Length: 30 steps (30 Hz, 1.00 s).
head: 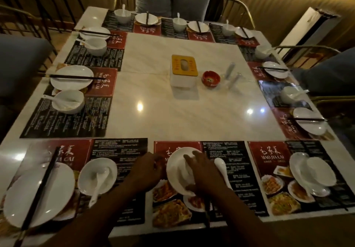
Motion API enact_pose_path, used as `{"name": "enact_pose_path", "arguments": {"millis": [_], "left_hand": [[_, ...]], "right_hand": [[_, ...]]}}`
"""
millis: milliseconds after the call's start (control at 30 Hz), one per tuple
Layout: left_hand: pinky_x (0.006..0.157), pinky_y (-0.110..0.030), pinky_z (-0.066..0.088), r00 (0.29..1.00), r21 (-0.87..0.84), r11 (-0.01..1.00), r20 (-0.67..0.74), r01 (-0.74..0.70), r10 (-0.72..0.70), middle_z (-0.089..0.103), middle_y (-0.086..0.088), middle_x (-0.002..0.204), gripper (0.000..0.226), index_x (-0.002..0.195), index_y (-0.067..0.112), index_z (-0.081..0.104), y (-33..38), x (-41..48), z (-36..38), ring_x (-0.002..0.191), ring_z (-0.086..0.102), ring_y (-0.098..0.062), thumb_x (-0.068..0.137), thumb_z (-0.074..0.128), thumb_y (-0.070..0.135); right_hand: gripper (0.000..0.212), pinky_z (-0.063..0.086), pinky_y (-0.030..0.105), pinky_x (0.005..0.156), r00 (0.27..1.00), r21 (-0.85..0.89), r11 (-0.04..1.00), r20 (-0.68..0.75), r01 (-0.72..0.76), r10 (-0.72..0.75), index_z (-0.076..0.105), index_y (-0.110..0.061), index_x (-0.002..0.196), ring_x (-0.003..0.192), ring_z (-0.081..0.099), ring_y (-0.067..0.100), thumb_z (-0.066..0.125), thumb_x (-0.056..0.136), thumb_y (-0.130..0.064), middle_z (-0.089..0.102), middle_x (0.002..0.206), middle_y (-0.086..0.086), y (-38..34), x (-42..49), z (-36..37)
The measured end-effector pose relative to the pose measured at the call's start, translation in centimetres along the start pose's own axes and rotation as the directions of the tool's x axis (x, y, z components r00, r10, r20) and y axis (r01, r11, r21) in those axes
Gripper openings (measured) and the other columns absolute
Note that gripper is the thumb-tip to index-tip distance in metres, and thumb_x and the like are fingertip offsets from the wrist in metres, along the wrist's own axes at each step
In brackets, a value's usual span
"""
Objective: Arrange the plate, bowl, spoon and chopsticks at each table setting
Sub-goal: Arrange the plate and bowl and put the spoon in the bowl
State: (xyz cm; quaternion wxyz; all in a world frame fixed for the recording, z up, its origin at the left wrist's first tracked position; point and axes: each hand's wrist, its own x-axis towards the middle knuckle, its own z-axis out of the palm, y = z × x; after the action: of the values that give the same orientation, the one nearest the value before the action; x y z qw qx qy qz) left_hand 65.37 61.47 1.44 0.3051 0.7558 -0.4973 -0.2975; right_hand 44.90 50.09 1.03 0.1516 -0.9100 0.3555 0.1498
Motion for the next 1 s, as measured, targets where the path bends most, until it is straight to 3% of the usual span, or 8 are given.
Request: {"name": "enact_pose_path", "arguments": {"millis": [67,167,267,367,500,600,800,1000], "left_hand": [[0.056,0.001,0.042,0.997,-0.007,0.998,-0.050,0.056,-0.056,0.057,0.043,0.069,0.038,0.075,0.049,0.056,1.3,-0.1,1.7,0.075,0.057,0.024,0.087,0.069,0.016],[0.052,-0.007,0.046,0.981,0.015,0.986,-0.110,0.164,-0.161,0.061,0.025,0.064,0.026,0.071,0.037,0.063,2.1,0.3,3.5,0.064,0.062,0.009,0.088,0.067,0.017],[0.052,-0.005,0.036,0.946,0.061,0.966,-0.227,0.253,-0.233,0.054,0.026,0.075,0.017,0.088,0.031,0.069,2.6,0.2,4.8,0.064,0.054,0.006,0.088,0.066,0.014],[0.065,-0.008,0.035,0.914,0.058,0.945,-0.280,0.322,-0.294,0.060,0.009,0.099,0.025,0.111,0.023,0.069,3.1,0.5,5.9,0.083,0.054,-0.005,0.088,0.067,0.013],[0.078,-0.022,0.045,0.923,0.030,0.952,-0.256,0.306,-0.288,0.062,0.005,0.112,0.037,0.122,0.022,0.065,4.4,1.6,7.2,0.095,0.058,-0.011,0.086,0.068,0.012],[0.082,-0.022,0.044,0.932,-0.001,0.960,-0.236,0.282,-0.274,0.060,0.002,0.122,0.041,0.127,0.018,0.062,5.5,2.6,8.7,0.096,0.058,-0.011,0.088,0.067,0.011],[0.093,-0.039,0.052,0.914,0.017,0.941,-0.245,0.337,-0.323,0.061,0.000,0.119,0.039,0.124,0.018,0.064,6.7,3.9,10.5,0.104,0.060,-0.019,0.085,0.065,0.011],[0.092,-0.033,0.049,0.895,0.031,0.928,-0.279,0.371,-0.349,0.063,-0.003,0.121,0.040,0.124,0.015,0.064,5.6,3.4,9.8,0.102,0.061,-0.020,0.085,0.066,0.010]], "right_hand": [[0.108,0.015,0.047,0.123,0.995,-0.001,0.997,0.068,0.073,-0.073,0.009,-0.028,0.157,0.152,0.004,0.028,0.076,0.075,-0.051,0.005,0.165,0.010,1.0,1.1,0.7],[0.107,0.012,0.051,0.123,0.984,0.002,0.989,0.105,0.145,-0.144,0.012,-0.028,0.156,0.151,0.006,0.033,0.080,0.074,-0.040,0.006,0.165,0.013,1.8,2.4,1.4],[0.105,0.014,0.052,0.121,0.978,0.011,0.982,0.081,0.191,-0.191,0.019,-0.027,0.154,0.149,0.012,0.035,0.083,0.071,-0.034,0.012,0.163,0.014,2.0,3.0,1.4],[0.102,0.019,0.049,0.119,0.978,0.099,0.973,-0.004,0.210,-0.210,0.021,-0.029,0.152,0.147,0.016,0.033,0.083,0.071,-0.032,0.018,0.160,0.011,2.3,3.0,1.1],[0.100,0.032,0.044,0.114,0.979,0.285,0.948,-0.179,0.145,-0.096,0.025,-0.034,0.149,0.138,0.029,0.027,0.084,0.067,-0.038,0.028,0.151,0.000,5.3,2.7,-0.6],[0.105,0.029,0.047,0.117,0.989,0.360,0.933,-0.147,0.031,0.024,0.025,-0.034,0.152,0.142,0.024,0.027,0.085,0.065,-0.039,0.023,0.157,0.001,10.4,2.6,-2.5],[0.106,0.029,0.043,0.118,0.979,0.264,0.949,-0.062,-0.171,0.193,0.025,-0.028,0.153,0.142,0.027,0.029,0.087,0.067,-0.036,0.026,0.157,0.004,19.4,2.0,-3.1],[0.105,0.030,0.044,0.118,0.981,0.145,0.972,-0.030,-0.185,0.191,0.025,-0.028,0.153,0.143,0.027,0.031,0.087,0.069,-0.037,0.026,0.158,0.008,21.3,2.6,-1.7]]}}
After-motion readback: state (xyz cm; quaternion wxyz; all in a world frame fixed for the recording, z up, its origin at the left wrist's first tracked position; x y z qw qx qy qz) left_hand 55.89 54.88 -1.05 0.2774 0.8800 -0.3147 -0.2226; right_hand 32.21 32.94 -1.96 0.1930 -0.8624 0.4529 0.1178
